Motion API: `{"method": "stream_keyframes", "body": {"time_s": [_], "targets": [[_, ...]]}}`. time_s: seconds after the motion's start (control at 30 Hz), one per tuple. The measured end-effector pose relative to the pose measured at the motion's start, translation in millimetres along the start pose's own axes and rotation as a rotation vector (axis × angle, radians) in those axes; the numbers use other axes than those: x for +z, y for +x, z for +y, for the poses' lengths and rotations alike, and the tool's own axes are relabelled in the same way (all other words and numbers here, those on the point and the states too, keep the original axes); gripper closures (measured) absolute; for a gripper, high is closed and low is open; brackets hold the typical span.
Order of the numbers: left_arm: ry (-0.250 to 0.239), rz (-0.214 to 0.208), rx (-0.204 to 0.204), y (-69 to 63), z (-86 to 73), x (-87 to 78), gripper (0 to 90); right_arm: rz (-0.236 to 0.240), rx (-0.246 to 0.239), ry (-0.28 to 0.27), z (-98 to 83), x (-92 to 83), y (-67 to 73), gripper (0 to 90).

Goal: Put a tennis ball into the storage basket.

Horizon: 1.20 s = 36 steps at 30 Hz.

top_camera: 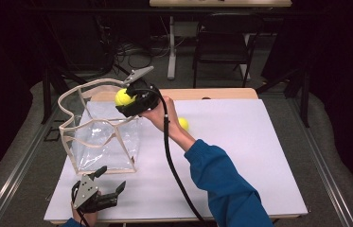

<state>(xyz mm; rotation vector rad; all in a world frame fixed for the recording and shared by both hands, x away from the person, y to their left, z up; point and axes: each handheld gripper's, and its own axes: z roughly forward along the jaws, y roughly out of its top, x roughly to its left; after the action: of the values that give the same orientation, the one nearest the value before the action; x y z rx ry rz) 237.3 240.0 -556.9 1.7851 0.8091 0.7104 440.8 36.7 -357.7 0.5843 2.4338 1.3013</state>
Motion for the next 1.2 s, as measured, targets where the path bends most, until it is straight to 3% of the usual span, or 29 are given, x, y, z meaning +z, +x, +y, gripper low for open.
{"method": "stream_keyframes", "body": {"time_s": [0.53, 0.6, 0.67, 0.87, 1.2], "targets": [[0.0, 0.001, 0.0, 0.0, 0.0, -0.2, 15.9, 0.007, 0.036, 0.049, -9.6, 9.9, -4.2, 24.6], [0.0, 0.002, 0.0, 0.1, 0.0, -0.3, 15.9, 0.009, 0.043, 0.044, -10.2, 9.4, -4.8, 21.3], [0.0, 0.002, 0.0, 0.1, 0.1, -0.5, 16.0, 0.01, 0.05, 0.027, -10.2, 6.3, -5.2, 15.1], [-0.002, 0.002, 0.001, 0.3, 0.2, -1.0, 15.9, 0.027, 0.06, -0.016, -12.8, -8.0, -9.2, 9.4], [-0.003, 0.003, 0.002, 0.0, 0.4, -0.5, 16.0, 0.056, 0.053, -0.007, -28.3, -25.6, -13.3, 4.8]]}}
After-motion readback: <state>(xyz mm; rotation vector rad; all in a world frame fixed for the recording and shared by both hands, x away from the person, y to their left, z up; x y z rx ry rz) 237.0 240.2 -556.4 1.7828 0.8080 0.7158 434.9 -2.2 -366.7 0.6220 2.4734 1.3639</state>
